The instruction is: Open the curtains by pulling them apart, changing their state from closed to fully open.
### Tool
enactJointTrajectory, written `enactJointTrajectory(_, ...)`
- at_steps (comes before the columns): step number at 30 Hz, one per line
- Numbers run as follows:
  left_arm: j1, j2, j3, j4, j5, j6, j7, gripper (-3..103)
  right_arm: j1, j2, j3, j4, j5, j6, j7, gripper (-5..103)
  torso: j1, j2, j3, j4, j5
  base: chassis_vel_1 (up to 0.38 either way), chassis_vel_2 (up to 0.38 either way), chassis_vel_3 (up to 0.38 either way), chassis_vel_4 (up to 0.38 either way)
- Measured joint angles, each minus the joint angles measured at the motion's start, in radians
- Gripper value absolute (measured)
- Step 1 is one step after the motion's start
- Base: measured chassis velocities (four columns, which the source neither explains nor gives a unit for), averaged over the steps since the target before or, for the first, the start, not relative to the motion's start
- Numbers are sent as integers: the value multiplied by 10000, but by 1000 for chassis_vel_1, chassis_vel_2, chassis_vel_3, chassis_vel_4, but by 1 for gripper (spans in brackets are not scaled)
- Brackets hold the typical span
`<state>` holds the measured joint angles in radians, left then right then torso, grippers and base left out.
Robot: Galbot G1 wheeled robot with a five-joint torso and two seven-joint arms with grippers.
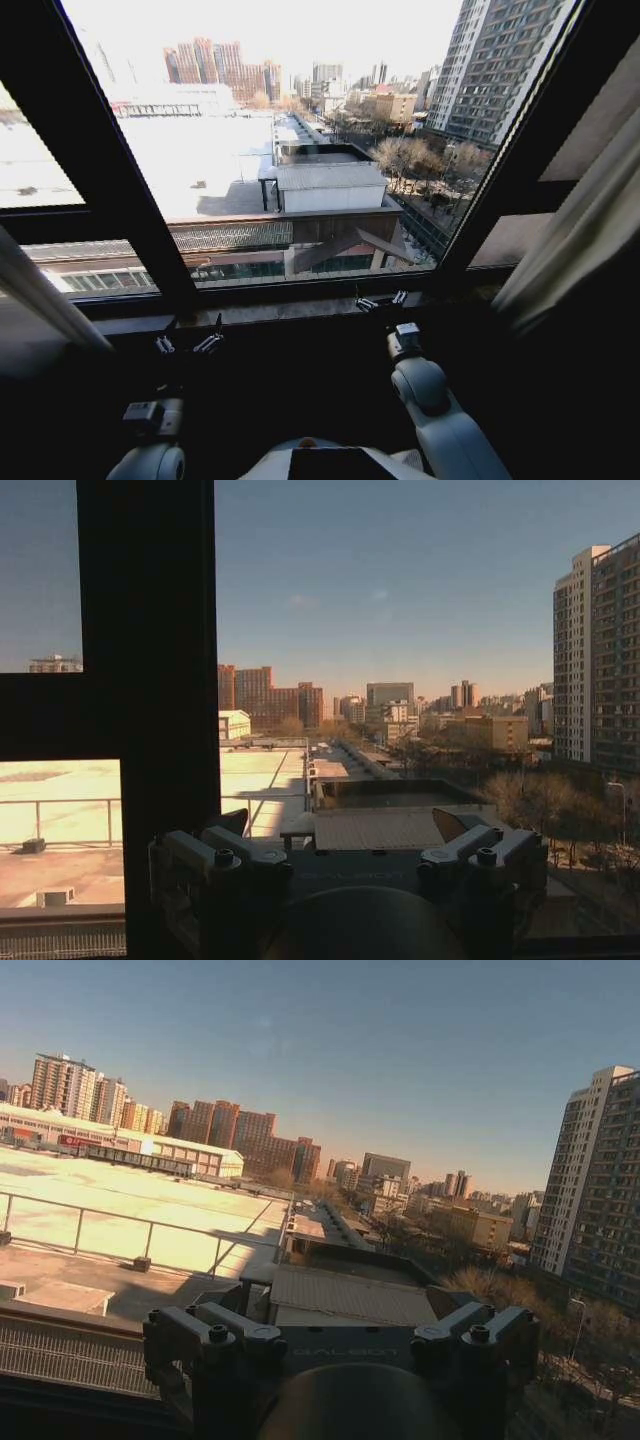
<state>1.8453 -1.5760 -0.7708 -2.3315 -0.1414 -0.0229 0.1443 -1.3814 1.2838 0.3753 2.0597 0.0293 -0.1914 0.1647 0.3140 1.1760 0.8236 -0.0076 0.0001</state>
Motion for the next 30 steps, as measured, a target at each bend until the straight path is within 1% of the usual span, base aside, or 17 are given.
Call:
enactJointTrajectory(2, -59, 24, -21, -35, -3, 253, -9, 100, 26, 24, -37, -41, -49, 2, 0, 100, 0, -1, 0, 0, 1, 390, 342, -371, -332)
enactJointTrajectory(6, -144, 35, -23, -16, 4, 357, -22, 100, 32, 25, -65, -43, -83, 3, -1, 100, 0, -1, 0, -1, 4, 367, 329, -381, -321)
enactJointTrajectory(7, -165, 44, -19, 8, 6, 370, -25, 100, 35, 22, -80, -33, -88, 3, -11, 100, -1, 0, 0, -1, -1, 376, 323, -389, -323)
enactJointTrajectory(10, -196, 59, -18, 42, 9, 371, -28, 100, 54, 22, -138, 1, -98, 3, -30, 100, -2, 1, -1, -1, -4, 385, 334, -374, -326)
enactJointTrajectory(15, -269, 90, -22, 110, 17, 371, -29, 100, 125, 90, -342, 10, -127, -14, -40, 100, -2, 0, 0, -1, 6, 389, 331, -388, -312)
enactJointTrajectory(18, -290, 109, -43, 146, 19, 370, -29, 100, 169, 125, -489, -7, -155, -22, -43, 100, -2, 0, 0, -1, -1, 343, 316, -344, -331)
enactJointTrajectory(21, -291, 112, -50, 175, 19, 363, -29, 100, 198, 124, -553, -15, -155, -27, -47, 100, -2, -1, 0, 0, 5, 362, 330, -357, -345)
enactJointTrajectory(27, -332, 98, -35, 212, 14, 345, -34, 100, 206, 69, -591, -14, -134, -30, -50, 100, -1, 0, 0, -1, 1, 366, 340, -377, -347)
enactJointTrajectory(29, -350, 98, -35, 215, 14, 342, -39, 100, 207, 64, -598, -32, -106, 34, -50, 100, -1, 0, 0, -2, -1, 386, 328, -395, -343)
enactJointTrajectory(30, -379, 99, -38, 227, 14, 339, -44, 100, 221, 64, -607, -103, -71, 253, -51, 100, -2, 0, -1, -1, 0, 386, 350, -386, -343)
